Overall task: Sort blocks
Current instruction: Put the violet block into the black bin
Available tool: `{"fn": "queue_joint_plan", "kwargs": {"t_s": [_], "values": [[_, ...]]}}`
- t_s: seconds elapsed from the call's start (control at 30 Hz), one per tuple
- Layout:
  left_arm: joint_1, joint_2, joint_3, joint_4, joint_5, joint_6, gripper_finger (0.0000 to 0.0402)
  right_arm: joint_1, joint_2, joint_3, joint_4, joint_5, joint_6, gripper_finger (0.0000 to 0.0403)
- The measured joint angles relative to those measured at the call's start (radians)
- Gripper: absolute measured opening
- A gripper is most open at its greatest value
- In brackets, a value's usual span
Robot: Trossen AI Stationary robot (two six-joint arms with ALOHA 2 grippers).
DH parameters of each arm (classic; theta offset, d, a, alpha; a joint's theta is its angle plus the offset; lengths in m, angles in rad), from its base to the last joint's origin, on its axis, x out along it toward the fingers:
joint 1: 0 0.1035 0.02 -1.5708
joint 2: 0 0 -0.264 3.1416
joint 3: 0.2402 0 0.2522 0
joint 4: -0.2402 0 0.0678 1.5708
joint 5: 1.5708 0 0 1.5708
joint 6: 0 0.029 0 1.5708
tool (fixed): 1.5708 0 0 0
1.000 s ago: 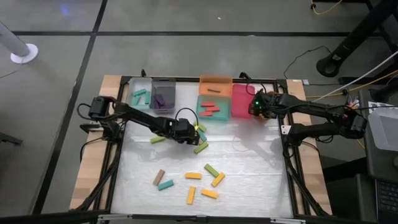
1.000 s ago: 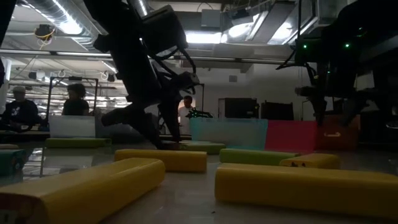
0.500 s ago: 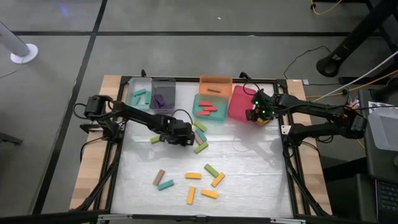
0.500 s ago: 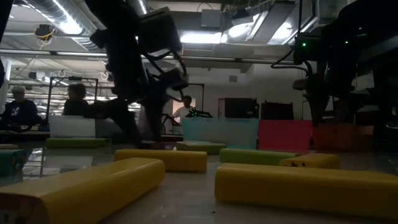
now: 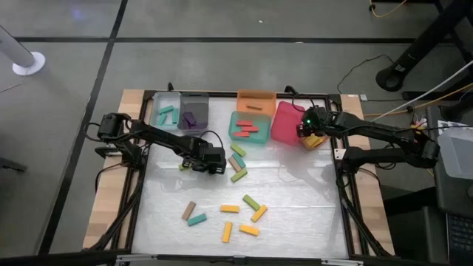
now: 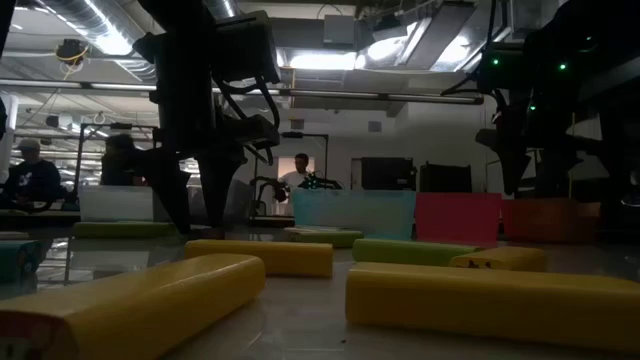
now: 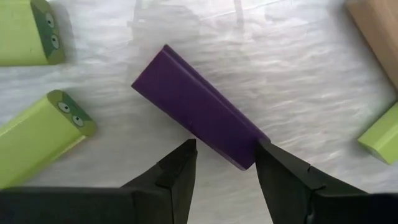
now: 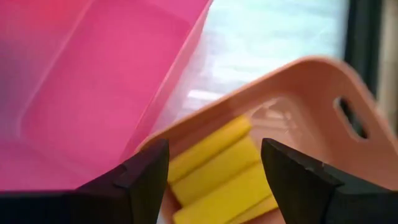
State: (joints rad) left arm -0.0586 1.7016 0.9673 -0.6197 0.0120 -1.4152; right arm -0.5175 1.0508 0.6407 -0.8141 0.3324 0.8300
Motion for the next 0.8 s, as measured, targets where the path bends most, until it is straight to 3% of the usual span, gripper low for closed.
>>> {"fn": "queue_joint_plan", "kwargs": {"t_s": [0.17, 0.4, 0.6, 0.8], "values": [[0.0, 0.002, 0.015, -0.002, -0.017, 0.009, 0.015, 0.0, 0.009, 0.0, 0.002, 0.15, -0.001, 0.0253], [-0.002, 0.003, 0.016, 0.002, -0.02, 0.009, 0.015, 0.0, 0.034, 0.0, -0.079, 0.139, -0.001, 0.0253], [-0.002, 0.003, 0.016, 0.004, -0.021, 0.009, 0.015, 0.0, 0.034, -0.001, -0.224, 0.285, 0.011, 0.0253], [-0.002, 0.003, 0.016, 0.006, -0.023, 0.009, 0.015, 0.0, 0.034, -0.051, -0.101, 0.35, -0.001, 0.0253]]}}
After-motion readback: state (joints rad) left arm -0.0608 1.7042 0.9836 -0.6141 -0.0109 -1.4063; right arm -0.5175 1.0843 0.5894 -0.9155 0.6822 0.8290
